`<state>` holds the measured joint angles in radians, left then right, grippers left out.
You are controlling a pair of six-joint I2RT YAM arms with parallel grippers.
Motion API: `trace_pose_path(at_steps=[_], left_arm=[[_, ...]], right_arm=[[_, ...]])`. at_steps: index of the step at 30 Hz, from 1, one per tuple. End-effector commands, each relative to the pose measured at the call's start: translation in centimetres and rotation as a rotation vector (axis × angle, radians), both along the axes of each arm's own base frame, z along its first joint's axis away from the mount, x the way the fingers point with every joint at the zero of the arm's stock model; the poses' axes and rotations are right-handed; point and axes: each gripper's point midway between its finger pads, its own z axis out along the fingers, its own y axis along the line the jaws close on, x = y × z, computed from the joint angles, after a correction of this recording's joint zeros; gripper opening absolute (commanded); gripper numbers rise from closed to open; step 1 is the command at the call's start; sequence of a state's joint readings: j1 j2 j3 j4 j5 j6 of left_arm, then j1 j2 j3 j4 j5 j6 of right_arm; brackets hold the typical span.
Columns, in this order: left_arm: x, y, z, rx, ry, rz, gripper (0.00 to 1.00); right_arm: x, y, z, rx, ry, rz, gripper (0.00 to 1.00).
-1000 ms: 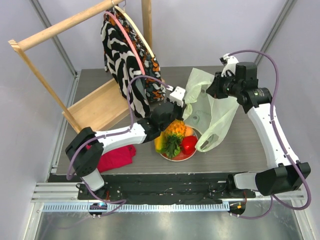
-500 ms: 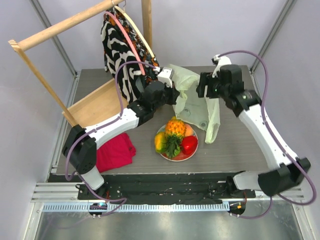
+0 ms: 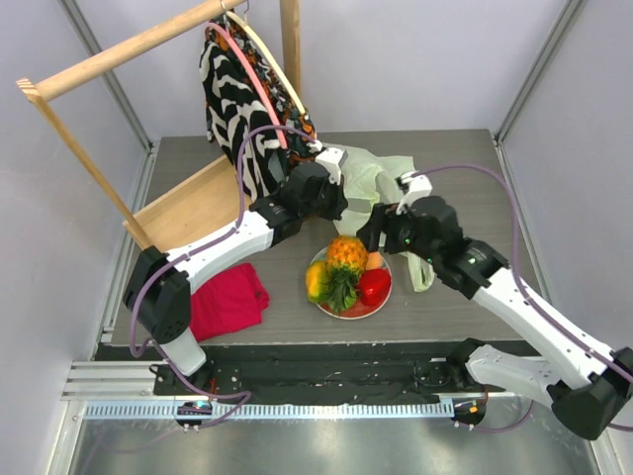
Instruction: Place the fruits into the plastic bag
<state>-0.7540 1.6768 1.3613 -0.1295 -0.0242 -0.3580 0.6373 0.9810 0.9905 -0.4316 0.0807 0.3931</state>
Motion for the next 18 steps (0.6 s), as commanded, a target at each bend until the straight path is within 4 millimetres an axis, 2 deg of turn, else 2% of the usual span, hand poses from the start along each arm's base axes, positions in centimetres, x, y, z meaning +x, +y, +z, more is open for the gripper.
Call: trace_pose_path(at_steps=[1,9,18], left_arm=[[-1.0,0.5,2.3,-0.004,-0.017,-0.048,0.0],[-0.9,0.9,1.8,0.018,-0.019,-0.038,0.0],[-0.9,0.7,1.7,0.019,-0.007,-0.044,0.0]], right_arm=[[-1.3,2.7,-1.3,0.099,0.078,0.028,0.73],[-4.8,5.0,-4.4,0.123,0.199,0.073,0.7],[-7.1,4.6,-7.5,0.053,0.263,0.101,0.56]])
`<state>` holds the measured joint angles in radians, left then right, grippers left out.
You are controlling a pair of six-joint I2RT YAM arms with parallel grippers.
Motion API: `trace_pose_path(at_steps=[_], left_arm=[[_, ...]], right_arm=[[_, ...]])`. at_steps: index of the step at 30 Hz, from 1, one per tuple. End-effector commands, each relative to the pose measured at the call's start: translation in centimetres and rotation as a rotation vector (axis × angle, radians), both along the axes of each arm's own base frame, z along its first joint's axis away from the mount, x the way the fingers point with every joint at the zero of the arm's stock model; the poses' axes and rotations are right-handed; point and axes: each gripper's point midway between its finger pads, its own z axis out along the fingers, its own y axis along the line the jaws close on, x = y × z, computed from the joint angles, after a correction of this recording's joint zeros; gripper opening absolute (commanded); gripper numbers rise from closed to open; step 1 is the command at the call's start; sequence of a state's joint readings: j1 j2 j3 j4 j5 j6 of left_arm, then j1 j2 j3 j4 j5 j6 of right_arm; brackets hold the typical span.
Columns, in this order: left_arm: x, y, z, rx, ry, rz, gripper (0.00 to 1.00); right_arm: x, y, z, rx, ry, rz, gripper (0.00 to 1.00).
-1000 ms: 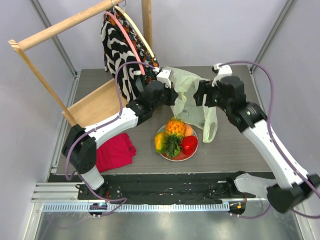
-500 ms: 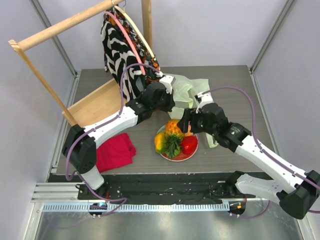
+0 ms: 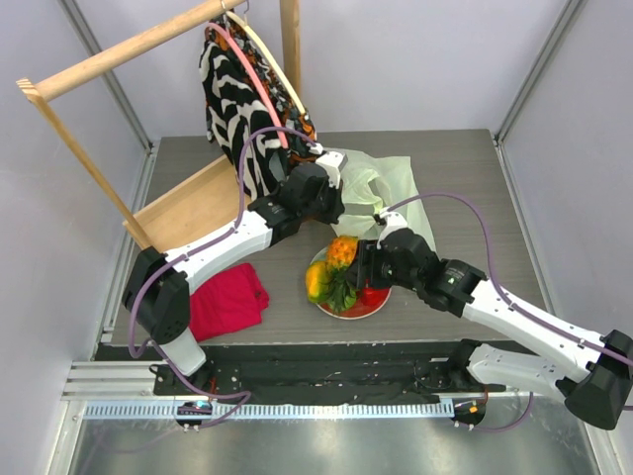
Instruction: Place the fruits into the plastic bag
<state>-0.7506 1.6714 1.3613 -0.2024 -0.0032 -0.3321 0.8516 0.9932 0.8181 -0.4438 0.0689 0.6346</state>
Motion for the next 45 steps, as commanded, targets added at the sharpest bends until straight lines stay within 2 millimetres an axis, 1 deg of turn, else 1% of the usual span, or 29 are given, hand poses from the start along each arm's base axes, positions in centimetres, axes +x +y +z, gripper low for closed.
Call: trace_pose_path(at_steps=[1,7,10,11,15,22,25,28,31,32,39,42,45], left_arm=[[0.0,-0.1,2.8,-0.035,-0.045,-0.018,0.0],[0.1,-0.1,3.1,-0.034,-0.048,-0.018,0.0],[0.1,-0.1,2.9,-0.031,-0.041,-0.019,0.0],[0.1,-0.1,2.9,-0.031,-0.041,-0.019,0.0],[0.1,-0.3,2.8,-0.037,-0.035,-0.023,0.0],[0.1,-0.3,2.6,-0.035,-0.029,-0.022,0.0],[0.2,-0.2,2.5,-0.034,-0.025,-0.019,0.0],[0.1,-0.3,2.5,-0.036,-0.023,-0.021,0.0],[0.1,-0.3,2.6,-0.038,-0.023,-0.02,0.0],[0.1,-0.3,2.6,-0.039,-0.025,-0.022,0.0],[0.1,-0.3,2.5,-0.043,-0.019,-0.021,0.0],[0.3,-0.4,2.3,-0.053,-0.01,-0.019,0.0],[0.4,-0.6,2.5,-0.082,0.001,-0.019,0.0]], right_arm=[[-0.5,0.2,0.3,0.012,-0.012,0.006,0.55],[-0.7,0.3,-0.7,-0.031,-0.006,0.021,0.5],[-1.0,0.5,-1.2,-0.057,0.009,0.034,0.47],[-1.4,0.7,-1.2,-0.061,0.01,0.047,0.46],[-1.6,0.2,-2.0,-0.108,0.01,0.033,0.45],[-1.8,0.5,-2.2,-0.119,0.01,0.042,0.44],[-1.9,0.6,-2.6,-0.126,0.023,0.047,0.43],[-1.9,0.6,-2.6,-0.118,0.021,0.04,0.4],[-1.7,0.5,-2.3,-0.103,0.008,0.028,0.33],[-1.7,0.6,-2.1,-0.098,0.004,0.026,0.27],[-1.7,0.5,-1.4,-0.079,-0.013,0.032,0.02],[-1.7,0.4,-0.6,-0.063,-0.033,0.034,0.01],[-1.8,0.4,0.9,-0.035,-0.068,0.048,0.01]])
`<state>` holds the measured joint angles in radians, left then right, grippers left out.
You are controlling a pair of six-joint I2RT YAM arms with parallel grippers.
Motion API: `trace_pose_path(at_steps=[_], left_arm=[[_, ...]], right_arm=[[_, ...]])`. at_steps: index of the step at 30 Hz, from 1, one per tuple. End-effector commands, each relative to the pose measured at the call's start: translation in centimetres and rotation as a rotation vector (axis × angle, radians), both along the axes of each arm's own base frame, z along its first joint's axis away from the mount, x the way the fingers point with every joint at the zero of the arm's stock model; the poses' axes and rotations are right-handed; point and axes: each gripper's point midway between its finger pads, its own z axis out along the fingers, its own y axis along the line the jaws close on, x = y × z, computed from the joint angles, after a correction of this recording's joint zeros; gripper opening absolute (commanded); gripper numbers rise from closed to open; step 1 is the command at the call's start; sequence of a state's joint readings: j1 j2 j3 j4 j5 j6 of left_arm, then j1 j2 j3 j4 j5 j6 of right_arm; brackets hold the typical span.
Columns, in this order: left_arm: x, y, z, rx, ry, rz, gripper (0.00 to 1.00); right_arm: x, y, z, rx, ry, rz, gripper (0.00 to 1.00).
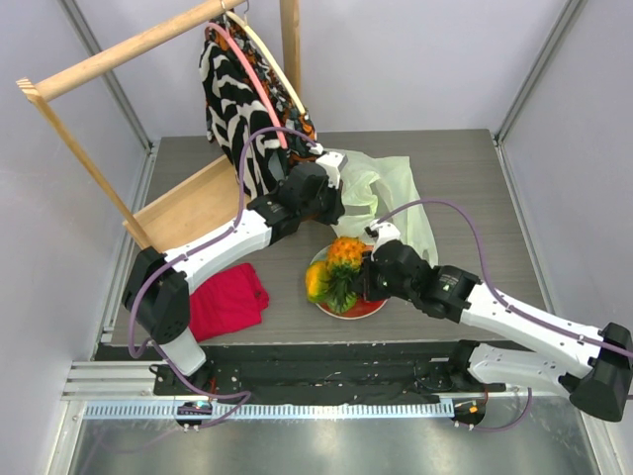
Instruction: Place the fruits into the plastic bag
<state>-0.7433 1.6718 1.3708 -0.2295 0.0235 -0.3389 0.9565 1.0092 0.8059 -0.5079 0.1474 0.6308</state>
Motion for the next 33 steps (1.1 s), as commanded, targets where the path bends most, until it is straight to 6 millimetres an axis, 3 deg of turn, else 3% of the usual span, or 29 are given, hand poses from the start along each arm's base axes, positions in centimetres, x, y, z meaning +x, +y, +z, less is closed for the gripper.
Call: trace_pose_path(at_steps=[1,15,24,29,33], left_arm=[[0.7,-0.8,2.9,-0.094,-0.022,-0.008,0.0],[1.7,-1.9,2.9,-0.161,0.029,-0.003,0.0],[2.1,-1.3,2.7,-0.185,0.059,0.002,0.0],[2.4,-0.9,2.7,-0.211,0.073,0.003,0.0],[2.4,-1.1,3.5,-0.31,0.12,-0.004,0.0]], right_arm=[[0.4,0.3,3.4,0.074,-0.096,0.017,0.01],[0.9,0.2,10.9,0.188,-0.286,0.054,0.01],[0.8,-1.5,17.0,0.288,-0.398,0.013,0.01],[2.2,-2.7,18.0,0.232,-0.464,-0.044,0.01],[3.4,-3.5,17.1,0.17,-0.478,-0.083,0.01]])
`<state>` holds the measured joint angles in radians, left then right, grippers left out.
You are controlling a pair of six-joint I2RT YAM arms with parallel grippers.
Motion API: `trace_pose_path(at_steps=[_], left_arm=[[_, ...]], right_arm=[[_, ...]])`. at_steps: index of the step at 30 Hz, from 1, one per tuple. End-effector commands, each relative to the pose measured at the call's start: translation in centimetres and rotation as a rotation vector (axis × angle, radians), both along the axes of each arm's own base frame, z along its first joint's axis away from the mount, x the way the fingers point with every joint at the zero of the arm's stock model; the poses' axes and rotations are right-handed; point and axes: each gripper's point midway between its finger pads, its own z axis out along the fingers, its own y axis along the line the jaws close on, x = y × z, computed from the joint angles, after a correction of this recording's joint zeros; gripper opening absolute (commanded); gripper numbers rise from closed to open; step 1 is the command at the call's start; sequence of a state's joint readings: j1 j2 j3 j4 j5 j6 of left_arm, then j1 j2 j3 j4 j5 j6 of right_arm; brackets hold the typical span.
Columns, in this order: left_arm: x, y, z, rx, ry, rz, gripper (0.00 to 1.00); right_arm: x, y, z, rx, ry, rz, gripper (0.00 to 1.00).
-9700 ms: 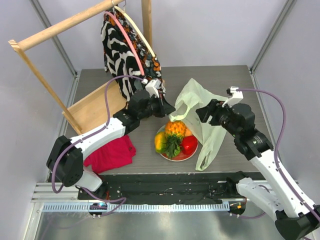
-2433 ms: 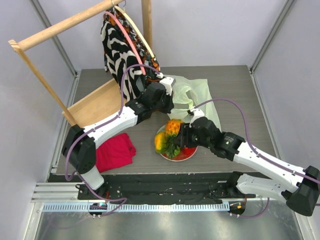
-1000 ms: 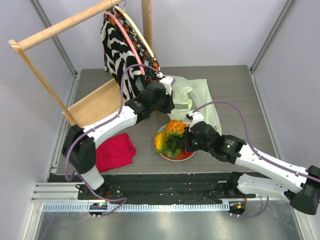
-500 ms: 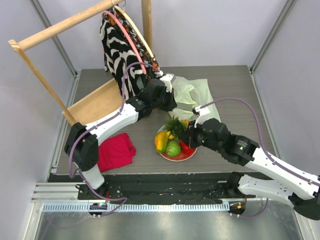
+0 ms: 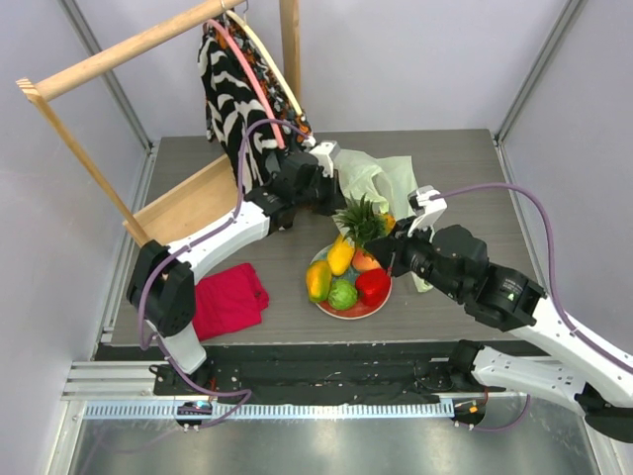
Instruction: Place the fruits into the plastic bag
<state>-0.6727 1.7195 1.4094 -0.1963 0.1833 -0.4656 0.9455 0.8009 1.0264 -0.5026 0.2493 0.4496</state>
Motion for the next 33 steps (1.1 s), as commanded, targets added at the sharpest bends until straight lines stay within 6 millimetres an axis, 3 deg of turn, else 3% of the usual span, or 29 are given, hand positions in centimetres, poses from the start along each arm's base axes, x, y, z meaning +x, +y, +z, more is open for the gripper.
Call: trace_pose_path(at_steps=[1,4,8,16,30,33], left_arm=[[1.3,-0.2,3.3,-0.196,0.019,0.005,0.0],[1.0,-0.5,3.8,-0.27,0.056,-0.011,0.0],[1.4,-0.6,4.1,-0.284,0.044,-0.015,0.0],[1.4,-0.6,3.8,-0.287,0.06,-0.019,0.0],[1.2,-0.8,3.7,-0.334,0.12,-0.02,0.0],[1.3,-0.9,3.6,-0.337,0.128,-0.024,0.0]], right_arm=[[2.4,-1.5,1.1,-0.03,-0.07,-0.102,0.01],[4.2,-2.8,-0.4,-0.068,-0.064,-0.152,0.01],[5.2,-3.1,-2.1,-0.002,-0.015,-0.093,0.01],[6.4,-2.0,-5.2,0.056,0.06,-0.031,0.01],[12.5,-1.8,-5.8,0.1,-0.038,-0.05,0.01],[12.9,-1.4,-6.4,0.142,-0.022,-0.032,0.01]])
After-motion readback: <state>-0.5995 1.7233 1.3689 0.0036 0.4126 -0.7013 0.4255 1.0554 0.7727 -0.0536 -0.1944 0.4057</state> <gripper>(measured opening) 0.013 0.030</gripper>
